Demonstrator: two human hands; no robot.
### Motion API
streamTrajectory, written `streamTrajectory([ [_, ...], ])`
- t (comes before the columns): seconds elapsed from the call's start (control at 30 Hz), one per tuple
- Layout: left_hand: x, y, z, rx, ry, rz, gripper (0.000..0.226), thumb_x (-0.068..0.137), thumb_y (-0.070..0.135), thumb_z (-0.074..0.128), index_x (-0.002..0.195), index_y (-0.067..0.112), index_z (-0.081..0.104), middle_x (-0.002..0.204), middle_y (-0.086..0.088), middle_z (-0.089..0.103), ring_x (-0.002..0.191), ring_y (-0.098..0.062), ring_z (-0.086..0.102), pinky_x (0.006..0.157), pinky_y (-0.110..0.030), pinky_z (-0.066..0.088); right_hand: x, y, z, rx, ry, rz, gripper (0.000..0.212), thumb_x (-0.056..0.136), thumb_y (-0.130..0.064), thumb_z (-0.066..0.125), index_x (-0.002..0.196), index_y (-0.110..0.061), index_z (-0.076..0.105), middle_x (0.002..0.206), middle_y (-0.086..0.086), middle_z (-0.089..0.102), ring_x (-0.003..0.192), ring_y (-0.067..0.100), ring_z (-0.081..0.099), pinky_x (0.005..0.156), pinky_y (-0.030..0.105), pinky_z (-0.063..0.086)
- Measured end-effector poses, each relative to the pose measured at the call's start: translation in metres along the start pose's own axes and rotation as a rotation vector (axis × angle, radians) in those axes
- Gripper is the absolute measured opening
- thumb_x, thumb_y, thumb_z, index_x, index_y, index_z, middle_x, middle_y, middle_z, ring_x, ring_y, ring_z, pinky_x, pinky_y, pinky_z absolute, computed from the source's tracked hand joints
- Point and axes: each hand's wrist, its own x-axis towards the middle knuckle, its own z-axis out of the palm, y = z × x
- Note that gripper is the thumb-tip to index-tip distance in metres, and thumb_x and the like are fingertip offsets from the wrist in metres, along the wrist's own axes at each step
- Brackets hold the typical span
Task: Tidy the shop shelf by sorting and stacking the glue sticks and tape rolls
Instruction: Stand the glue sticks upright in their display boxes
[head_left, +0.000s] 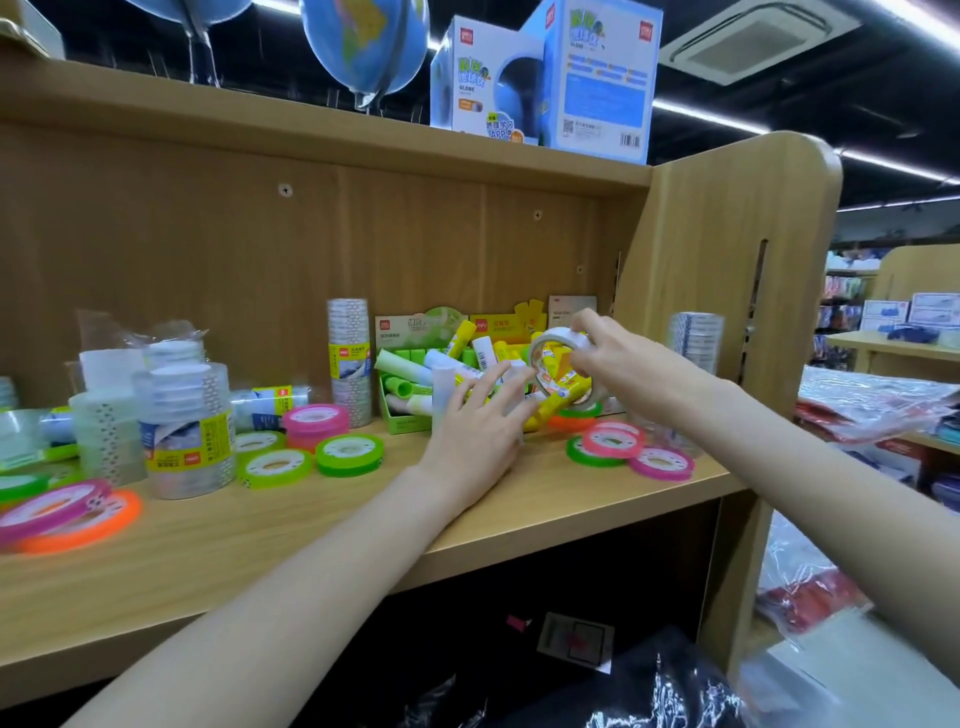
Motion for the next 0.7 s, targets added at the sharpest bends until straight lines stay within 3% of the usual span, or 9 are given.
streamTrajectory([
  [0.13, 0.003, 0.001, 0.002, -0.004, 0.065, 0.077, 0.037, 0.061, 0.019, 0.064, 0.097, 0.025, 0.069, 0.122, 0.002, 0.063, 0.111, -0.024, 0.060, 0.087, -0.033, 0.042, 0.000, -0.006, -0.008, -0.173, -0.029, -0.099, 0.032, 0.082, 0.012, 0.044, 0.109, -0.003, 0.052, 0.130, 0.016, 0.029, 0.112, 0.025, 0.040, 0.080, 0.028, 0.049],
  [0.23, 0.005, 0.001, 0.001, -0.061, 0.018, 0.174, 0.036, 0.062, 0.021, 0.070, 0.098, 0.025, 0.071, 0.117, 0.000, 0.065, 0.105, -0.025, 0.062, 0.080, -0.034, 0.049, -0.001, -0.008, -0.012, -0.211, -0.038, -0.092, 0.030, 0.084, 0.011, 0.041, 0.106, -0.003, 0.054, 0.129, 0.015, 0.031, 0.114, 0.025, 0.039, 0.086, 0.028, 0.041],
  [0.3, 0.005, 0.002, -0.003, -0.115, -0.045, 0.223, 0.036, 0.066, 0.022, 0.063, 0.100, 0.027, 0.072, 0.114, 0.000, 0.066, 0.102, -0.026, 0.063, 0.075, -0.034, 0.052, -0.002, -0.008, -0.014, -0.205, -0.040, -0.043, 0.029, 0.082, 0.012, 0.042, 0.103, -0.004, 0.055, 0.127, 0.015, 0.032, 0.109, 0.024, 0.040, 0.085, 0.029, 0.038],
  [0.37, 0.005, 0.003, -0.008, -0.209, -0.177, 0.249, 0.031, 0.082, 0.016, 0.054, 0.108, 0.022, 0.069, 0.123, -0.001, 0.061, 0.114, -0.026, 0.055, 0.082, -0.038, 0.051, -0.003, -0.008, -0.017, -0.147, -0.037, 0.014, 0.027, 0.081, 0.013, 0.043, 0.095, -0.008, 0.052, 0.127, 0.015, 0.032, 0.103, 0.024, 0.042, 0.083, 0.028, 0.039],
  [0.47, 0.003, 0.001, -0.012, -0.279, -0.395, 0.138, 0.031, 0.096, 0.019, 0.043, 0.121, 0.017, 0.060, 0.137, 0.000, 0.047, 0.129, -0.018, 0.037, 0.098, -0.037, 0.040, -0.003, -0.002, -0.016, -0.039, -0.003, 0.100, 0.020, 0.083, 0.007, 0.045, 0.094, -0.008, 0.053, 0.131, 0.018, 0.030, 0.098, 0.027, 0.044, 0.077, 0.028, 0.039],
  [0.6, -0.004, 0.001, -0.018, -0.297, -0.361, 0.086, 0.031, 0.096, 0.020, 0.043, 0.123, 0.016, 0.058, 0.134, -0.001, 0.045, 0.125, -0.018, 0.036, 0.099, -0.035, 0.039, -0.006, 0.000, -0.020, 0.192, 0.165, 0.218, 0.014, 0.088, -0.011, 0.057, 0.100, -0.007, 0.063, 0.133, 0.016, 0.031, 0.108, 0.033, 0.042, 0.078, 0.035, 0.044],
  [0.7, -0.007, 0.001, -0.020, -0.275, -0.353, 0.072, 0.032, 0.096, 0.021, 0.043, 0.125, 0.018, 0.055, 0.138, 0.000, 0.040, 0.124, -0.017, 0.034, 0.096, -0.038, 0.042, -0.012, -0.004, -0.025, 0.370, 0.264, 0.235, 0.015, 0.084, -0.013, 0.065, 0.097, -0.005, 0.065, 0.129, 0.015, 0.035, 0.113, 0.032, 0.044, 0.086, 0.035, 0.043],
])
